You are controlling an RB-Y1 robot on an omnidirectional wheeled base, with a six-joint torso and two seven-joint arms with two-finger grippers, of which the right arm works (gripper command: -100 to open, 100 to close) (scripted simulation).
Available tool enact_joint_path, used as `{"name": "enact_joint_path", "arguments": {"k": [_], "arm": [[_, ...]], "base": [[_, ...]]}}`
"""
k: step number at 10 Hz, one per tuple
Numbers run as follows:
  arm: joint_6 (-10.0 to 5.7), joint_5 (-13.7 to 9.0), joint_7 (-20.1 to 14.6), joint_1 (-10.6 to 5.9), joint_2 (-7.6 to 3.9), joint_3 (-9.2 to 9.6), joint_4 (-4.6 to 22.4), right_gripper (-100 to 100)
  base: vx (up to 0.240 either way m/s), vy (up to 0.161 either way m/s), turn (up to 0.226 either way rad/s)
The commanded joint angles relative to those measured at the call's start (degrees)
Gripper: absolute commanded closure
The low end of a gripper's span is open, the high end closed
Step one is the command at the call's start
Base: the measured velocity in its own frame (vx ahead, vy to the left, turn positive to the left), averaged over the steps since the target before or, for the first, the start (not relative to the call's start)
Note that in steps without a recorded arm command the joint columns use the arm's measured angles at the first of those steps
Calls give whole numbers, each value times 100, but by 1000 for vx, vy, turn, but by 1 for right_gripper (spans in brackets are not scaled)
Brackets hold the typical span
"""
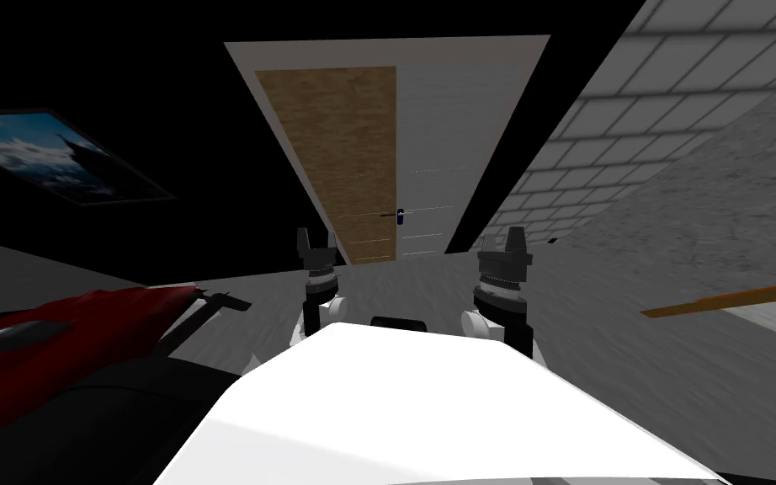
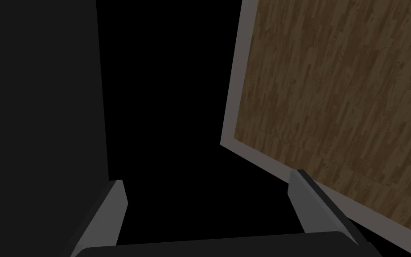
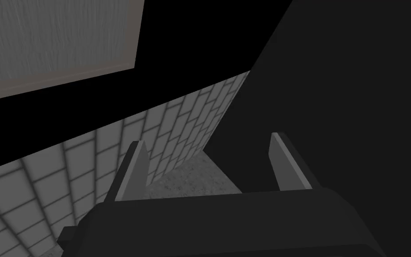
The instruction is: Pull the door open
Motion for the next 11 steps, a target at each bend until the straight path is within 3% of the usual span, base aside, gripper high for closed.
{"name": "enact_joint_path", "arguments": {"k": [1,5,11], "arm": [[15,7,-87,-38,-89,-9,131,-100],[63,27,-357,-156,-338,-39,538,-100],[137,60,-775,-339,-680,-84,1169,-100]], "base": [[108,18,36],[199,35,31],[131,44,32]]}}
